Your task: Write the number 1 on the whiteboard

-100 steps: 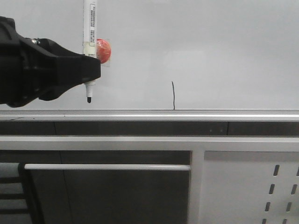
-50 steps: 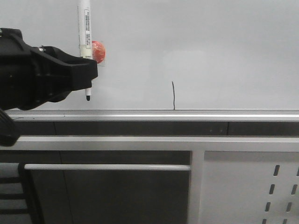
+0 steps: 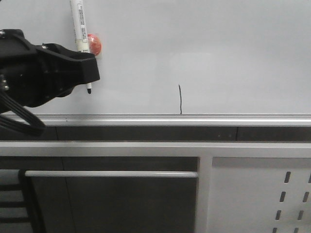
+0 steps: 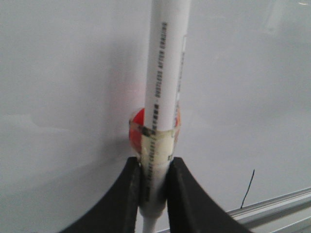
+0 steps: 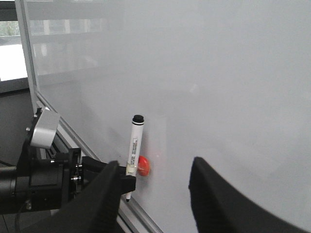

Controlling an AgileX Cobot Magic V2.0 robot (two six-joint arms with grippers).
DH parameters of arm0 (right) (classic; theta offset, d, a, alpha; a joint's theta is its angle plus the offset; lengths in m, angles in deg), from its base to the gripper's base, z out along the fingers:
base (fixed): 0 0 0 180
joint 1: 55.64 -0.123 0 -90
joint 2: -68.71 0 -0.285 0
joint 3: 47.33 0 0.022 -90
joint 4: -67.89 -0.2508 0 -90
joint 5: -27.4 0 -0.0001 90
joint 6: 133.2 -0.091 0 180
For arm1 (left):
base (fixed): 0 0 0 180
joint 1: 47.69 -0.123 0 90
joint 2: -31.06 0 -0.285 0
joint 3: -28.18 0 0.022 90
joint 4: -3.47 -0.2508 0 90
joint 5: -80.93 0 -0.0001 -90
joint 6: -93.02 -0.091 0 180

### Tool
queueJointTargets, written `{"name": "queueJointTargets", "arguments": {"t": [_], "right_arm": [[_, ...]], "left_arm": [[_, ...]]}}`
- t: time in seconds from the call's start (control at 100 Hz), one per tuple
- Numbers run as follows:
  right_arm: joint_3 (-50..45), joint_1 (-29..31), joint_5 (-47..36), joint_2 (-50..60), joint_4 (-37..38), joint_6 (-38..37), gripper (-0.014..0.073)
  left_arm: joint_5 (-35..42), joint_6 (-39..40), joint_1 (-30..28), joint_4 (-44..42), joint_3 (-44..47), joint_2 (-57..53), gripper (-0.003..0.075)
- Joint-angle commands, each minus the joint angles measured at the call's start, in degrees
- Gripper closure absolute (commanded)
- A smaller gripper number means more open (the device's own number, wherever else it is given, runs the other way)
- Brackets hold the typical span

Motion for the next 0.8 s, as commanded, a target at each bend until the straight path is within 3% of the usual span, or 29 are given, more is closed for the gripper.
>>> {"name": "queueJointTargets", "arguments": {"t": [0.0, 0.79], "right_arm": [[1.7, 0.5, -3.4, 0.8, 0.1, 0.3, 0.0301], [1.7, 0.5, -3.4, 0.8, 0.1, 0.3, 0.0301]], "left_arm": [[4.4, -0.1, 0.2, 0.0, -2.4, -0.8, 0.0738], [4.0, -0.8, -0.2, 1.8, -3.1, -0.6, 0.0738]]}}
